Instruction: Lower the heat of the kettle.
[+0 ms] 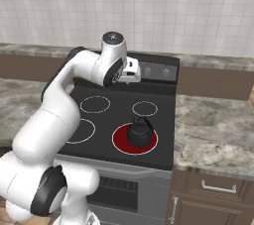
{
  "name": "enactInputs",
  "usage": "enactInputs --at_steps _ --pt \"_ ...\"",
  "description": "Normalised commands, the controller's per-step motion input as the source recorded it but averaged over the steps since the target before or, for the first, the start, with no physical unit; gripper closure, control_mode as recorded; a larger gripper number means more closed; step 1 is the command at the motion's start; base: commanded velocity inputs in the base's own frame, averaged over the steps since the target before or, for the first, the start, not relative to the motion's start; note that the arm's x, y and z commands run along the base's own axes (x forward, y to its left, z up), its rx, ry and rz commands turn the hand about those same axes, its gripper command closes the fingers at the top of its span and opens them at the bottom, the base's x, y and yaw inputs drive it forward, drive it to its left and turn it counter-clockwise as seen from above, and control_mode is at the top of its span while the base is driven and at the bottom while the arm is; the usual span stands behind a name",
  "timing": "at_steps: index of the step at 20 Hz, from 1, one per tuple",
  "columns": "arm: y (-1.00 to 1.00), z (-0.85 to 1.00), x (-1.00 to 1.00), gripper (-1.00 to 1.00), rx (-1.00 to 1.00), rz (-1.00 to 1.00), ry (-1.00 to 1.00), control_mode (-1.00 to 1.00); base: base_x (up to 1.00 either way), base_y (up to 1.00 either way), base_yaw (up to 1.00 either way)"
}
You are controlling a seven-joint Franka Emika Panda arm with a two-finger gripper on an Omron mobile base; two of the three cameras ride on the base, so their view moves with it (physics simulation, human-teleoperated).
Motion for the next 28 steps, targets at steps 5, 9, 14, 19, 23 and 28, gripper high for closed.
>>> enactInputs --at_steps 5,9,14,19,23,28 --pt "-0.3 0.16 0.75 -1.0 0.06 -0.03 0.21 -1.0 0.0 0.0 0.0" --pt "-0.26 0.0 0.7 -1.0 0.0 0.0 0.14 -1.0 0.0 0.0 0.0" --pt "-0.38 -0.17 0.44 -1.0 0.02 0.0 0.0 -1.0 0.0 0.0 0.0" --pt "-0.4 -0.16 0.22 -1.0 0.03 0.0 -0.02 -1.0 0.0 0.0 0.0" --pt "-0.27 -0.26 0.46 -1.0 0.05 0.0 -0.01 -1.0 0.0 0.0 0.0" --pt "-0.11 -0.45 0.55 -1.0 0.04 0.0 -0.05 -1.0 0.0 0.0 0.0"
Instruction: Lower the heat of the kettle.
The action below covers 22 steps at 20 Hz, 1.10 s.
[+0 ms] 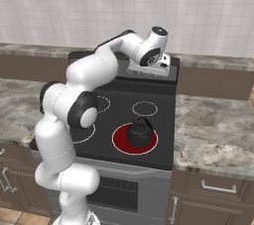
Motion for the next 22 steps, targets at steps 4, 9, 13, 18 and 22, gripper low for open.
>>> enactInputs --at_steps 4,9,13,18,22 --pt "-0.08 -0.31 0.46 -1.0 0.02 0.0 -0.07 -1.0 0.0 0.0 0.0" --pt "-0.12 -0.08 0.44 -1.0 0.03 0.0 0.0 -1.0 0.0 0.0 0.0" --pt "-0.17 0.0 0.45 -1.0 0.03 0.0 0.0 -1.0 0.0 0.0 0.0" --pt "-0.19 -0.13 0.31 -1.0 0.02 0.0 -0.09 -1.0 0.0 0.0 0.0" --pt "-0.02 -0.27 0.27 -1.0 0.02 -0.01 -0.11 -1.0 0.0 0.0 0.0"
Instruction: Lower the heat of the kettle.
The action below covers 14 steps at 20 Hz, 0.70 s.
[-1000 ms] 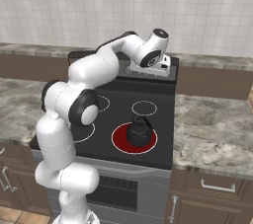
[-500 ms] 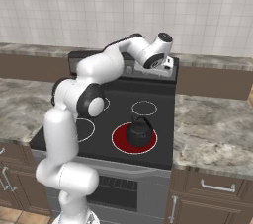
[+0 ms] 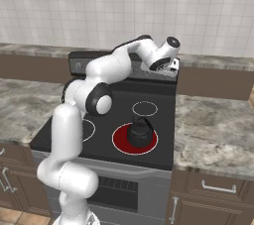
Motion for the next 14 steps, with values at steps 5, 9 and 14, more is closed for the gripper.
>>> enactInputs --at_steps 5,9,14 --pt "0.0 -0.46 0.14 -1.0 0.01 0.0 -0.18 -1.0 0.0 0.0 0.0" --pt "0.0 -0.22 0.11 -1.0 0.0 0.0 -0.17 -1.0 0.0 0.0 0.0" --pt "0.0 -0.01 0.13 -1.0 0.0 0.0 -0.16 -1.0 0.0 0.0 0.0"
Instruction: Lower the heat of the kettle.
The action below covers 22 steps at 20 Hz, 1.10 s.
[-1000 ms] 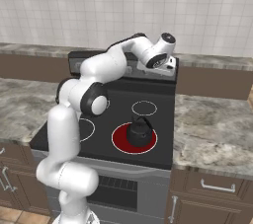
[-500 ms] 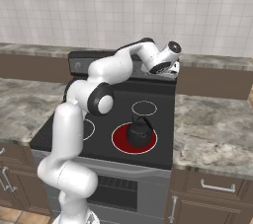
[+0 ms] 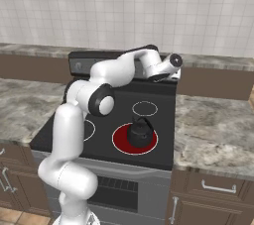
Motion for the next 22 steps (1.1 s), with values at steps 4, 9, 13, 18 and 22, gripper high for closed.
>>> enactInputs --at_steps 4,9,13,18,22 --pt "0.0 0.0 0.14 -1.0 0.0 -0.01 -0.09 -1.0 0.0 0.0 0.0" --pt "0.0 0.0 0.09 -1.0 0.0 -0.08 -0.09 -1.0 0.0 0.0 0.0" --pt "-0.14 0.04 0.01 -1.0 0.03 -0.12 -0.09 -1.0 0.0 0.0 0.0" --pt "-0.16 0.01 0.0 -1.0 0.06 -0.14 -0.16 -1.0 0.0 0.0 0.0" --pt "-0.09 0.0 0.0 -1.0 0.1 -0.12 -0.23 -1.0 0.0 0.0 0.0"
